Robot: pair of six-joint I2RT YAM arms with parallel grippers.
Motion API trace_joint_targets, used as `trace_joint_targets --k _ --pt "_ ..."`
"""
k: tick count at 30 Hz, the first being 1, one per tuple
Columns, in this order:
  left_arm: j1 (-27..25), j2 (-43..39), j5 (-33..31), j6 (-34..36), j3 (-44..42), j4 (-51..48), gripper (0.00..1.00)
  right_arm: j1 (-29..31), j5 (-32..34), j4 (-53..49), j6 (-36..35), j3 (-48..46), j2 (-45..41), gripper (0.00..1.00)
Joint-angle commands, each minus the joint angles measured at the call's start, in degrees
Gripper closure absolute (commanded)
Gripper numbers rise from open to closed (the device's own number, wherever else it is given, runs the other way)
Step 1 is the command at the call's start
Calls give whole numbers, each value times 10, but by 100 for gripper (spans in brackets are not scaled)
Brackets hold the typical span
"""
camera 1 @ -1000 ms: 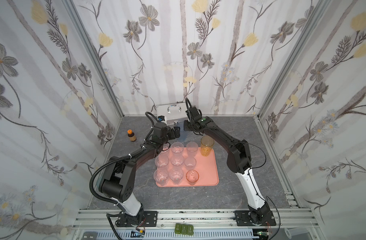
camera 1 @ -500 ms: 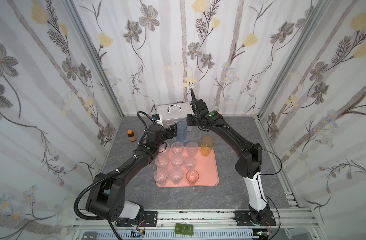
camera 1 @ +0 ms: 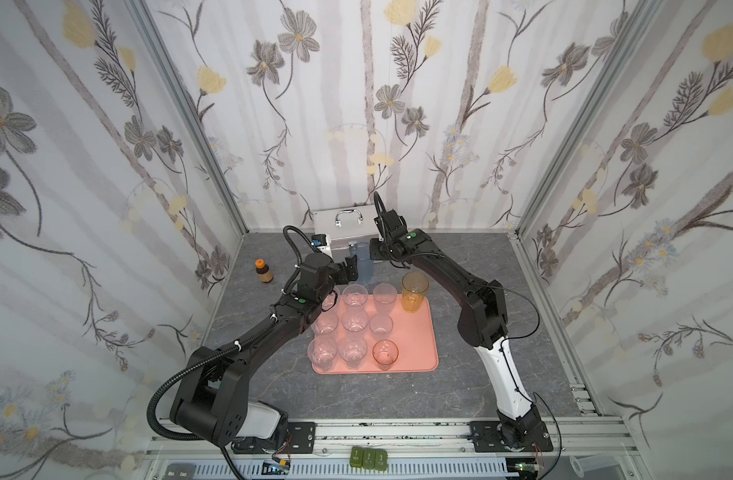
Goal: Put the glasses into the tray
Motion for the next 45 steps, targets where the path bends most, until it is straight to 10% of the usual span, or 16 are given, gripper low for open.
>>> trace_joint_targets --k 1,17,30,45 --pt "-4 5 -10 6 4 9 6 -5 -14 42 15 7 12 58" --pt "-8 -2 -21 20 -1 9 6 -6 -25 20 -10 6 -19 100" --pt "-39 -123 -111 63 -32 -7 6 -1 -39 -32 -43 -62 -191 100" --pt "-229 -230 -280 116 -39 -117 7 -15 -49 -156 -66 -402 -580 100"
